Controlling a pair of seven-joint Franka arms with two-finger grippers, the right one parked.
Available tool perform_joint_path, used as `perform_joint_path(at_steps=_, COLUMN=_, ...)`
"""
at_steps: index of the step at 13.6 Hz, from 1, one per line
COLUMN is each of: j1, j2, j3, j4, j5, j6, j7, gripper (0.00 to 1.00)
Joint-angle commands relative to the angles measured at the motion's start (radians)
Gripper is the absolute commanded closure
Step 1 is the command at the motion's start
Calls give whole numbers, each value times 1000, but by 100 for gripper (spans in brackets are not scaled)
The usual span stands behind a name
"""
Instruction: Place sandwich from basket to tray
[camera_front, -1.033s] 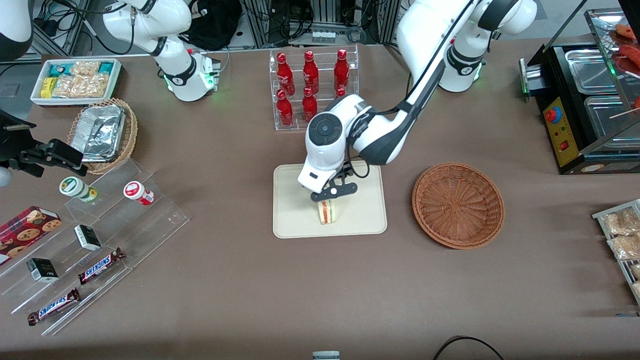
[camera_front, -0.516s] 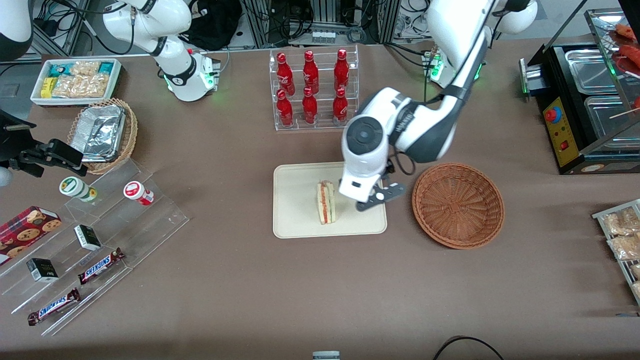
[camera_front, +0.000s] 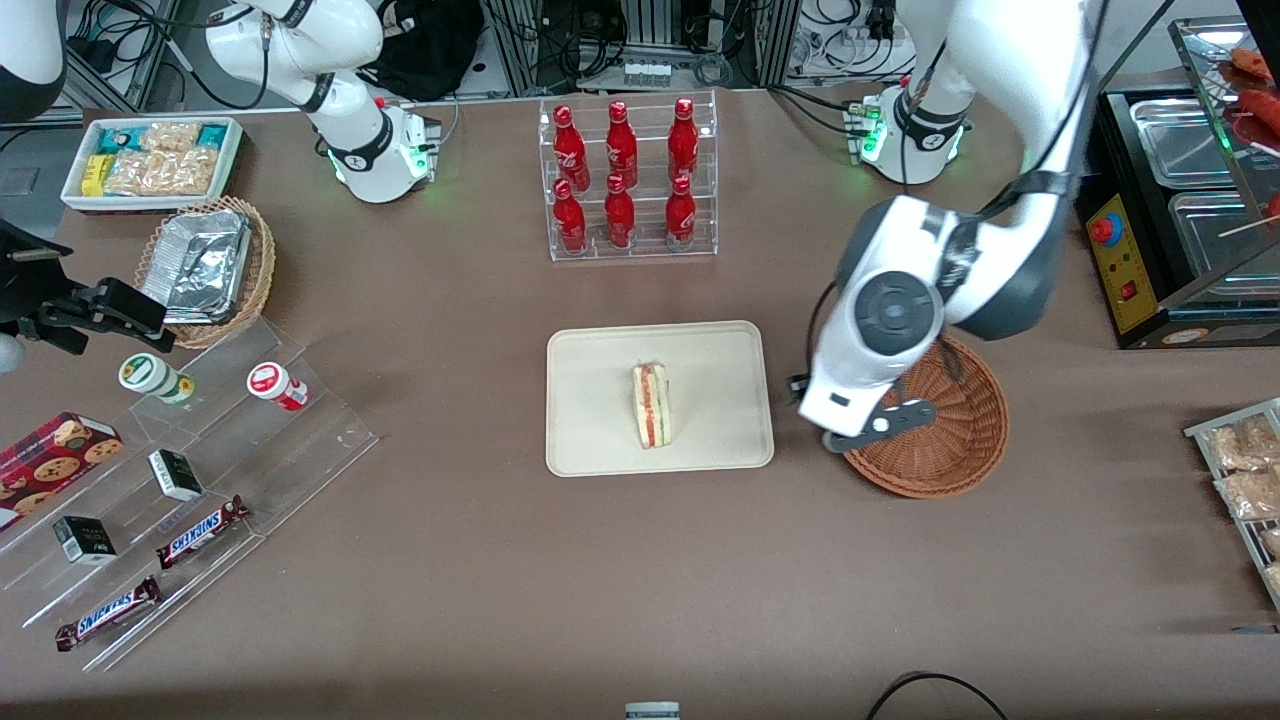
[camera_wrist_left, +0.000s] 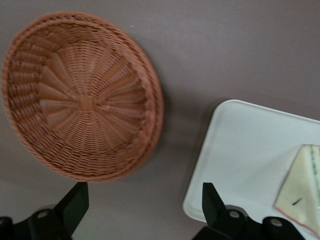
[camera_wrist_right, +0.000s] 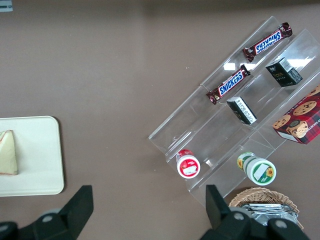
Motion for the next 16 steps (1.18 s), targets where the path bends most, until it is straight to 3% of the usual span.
perform_joint_path(at_steps=1, j1=70, j2=-133, j3=-10, j4=-142, j5=-9, j6=-4, j7=130, gripper=0)
perform_joint_path(at_steps=4, j1=120, j2=-234, j3=-8, j4=-223, j5=-22, j6=-24, j7=223, gripper=0)
perform_joint_path(at_steps=9, j1=268, j2=-334, j3=-40, j4=-226, j5=-51, j6=-171, j7=426, gripper=0)
perform_joint_path(at_steps=12, j1=396, j2=-366, j3=-111, j4=-185, j5=-49, j6=-267, j7=522, gripper=0)
perform_joint_path(at_steps=16, j1=434, j2=-390, j3=-109, j4=-99, j5=-40, j6=-324, j7=612, gripper=0)
